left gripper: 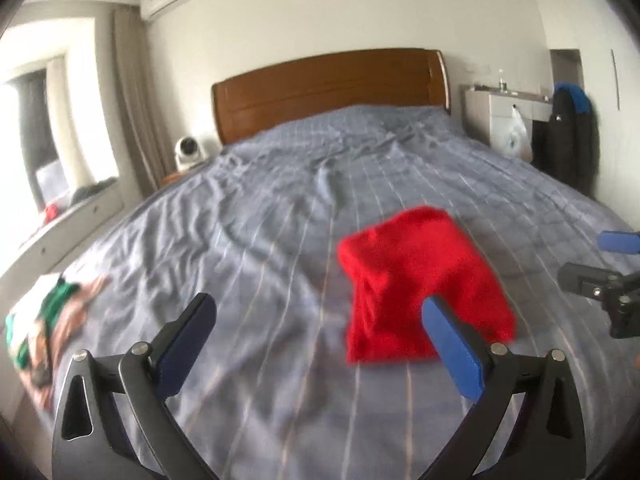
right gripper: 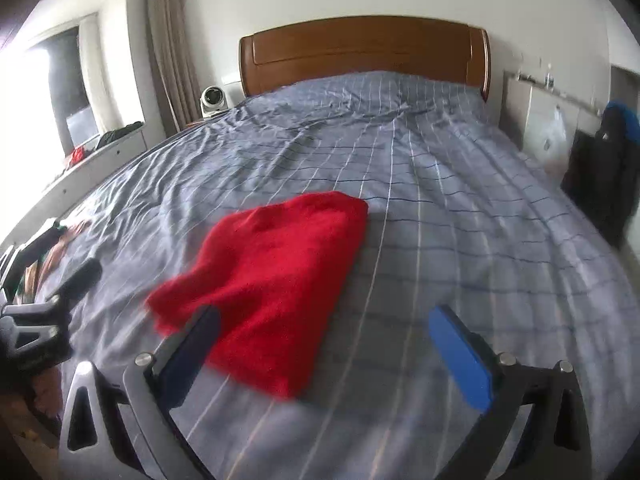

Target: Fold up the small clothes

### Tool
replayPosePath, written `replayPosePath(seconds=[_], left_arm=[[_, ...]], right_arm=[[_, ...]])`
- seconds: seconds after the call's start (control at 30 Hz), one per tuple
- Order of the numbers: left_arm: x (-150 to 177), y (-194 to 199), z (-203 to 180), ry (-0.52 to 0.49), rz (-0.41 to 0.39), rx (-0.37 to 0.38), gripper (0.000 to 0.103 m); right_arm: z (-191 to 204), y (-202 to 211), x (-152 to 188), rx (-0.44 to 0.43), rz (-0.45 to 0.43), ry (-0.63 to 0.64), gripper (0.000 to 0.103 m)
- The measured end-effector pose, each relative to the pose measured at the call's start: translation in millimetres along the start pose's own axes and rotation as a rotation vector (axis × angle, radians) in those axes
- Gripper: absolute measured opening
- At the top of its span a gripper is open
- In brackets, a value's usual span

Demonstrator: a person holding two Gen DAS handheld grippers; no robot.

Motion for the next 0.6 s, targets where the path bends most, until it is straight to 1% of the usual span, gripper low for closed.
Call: replayPosePath(seconds=[0.03, 0.1, 0.13, 0.23, 0.27, 0.33, 0.4, 0.53, 0.6], left_arm=[[-3, -4, 3, -0.007, 0.020, -0.014, 0.103], [10, 8, 4, -0.018, 0.098, -0.038, 0.103], [18, 19, 6, -0.001, 0.148, -0.037, 0.103], [39, 45, 10, 0.056, 0.209, 0.008, 0.103], [44, 51, 11, 0.063, 0.213, 0.011, 0.103], [53, 62, 10, 0.057, 0.209, -0.010, 0.103], [59, 67, 7, 0.046, 0.215, -0.034, 0.103], [62, 70, 8, 0.077, 0.237, -0.025, 0.103], [61, 70, 11, 0.084, 0.223, -0.036, 0.103]], right_arm=[[-1, 3, 3, 0.005, 0.007, -0.004, 0.103], [4, 26, 21, 0.015, 0.023, -0.021, 0.103], [9, 37, 31, 0.012, 0.036, -0.032, 0.103], [18, 62, 65, -0.011, 0.074, -0.061, 0.103], [20, 68, 74, -0.014, 0.086, -0.065, 0.103], [25, 81, 93, -0.018, 0.099, -0.081, 0.103], [28, 91, 101, -0.010, 0.096, -0.078, 0.103], [39, 106, 100, 0.017, 0.078, -0.038, 0.103], [44, 110, 97, 0.032, 0.069, -0.017, 0.103]])
Point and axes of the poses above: each gripper's, at about its wrist camera, not at the fingertips, and y roughly against the way its jaws point, z to its left, x to its underside, the point moved 3 cm from there along -y, roughly the way its jaws point, and after that the axes turned 5 degrees about y, right-handed, at the moved point
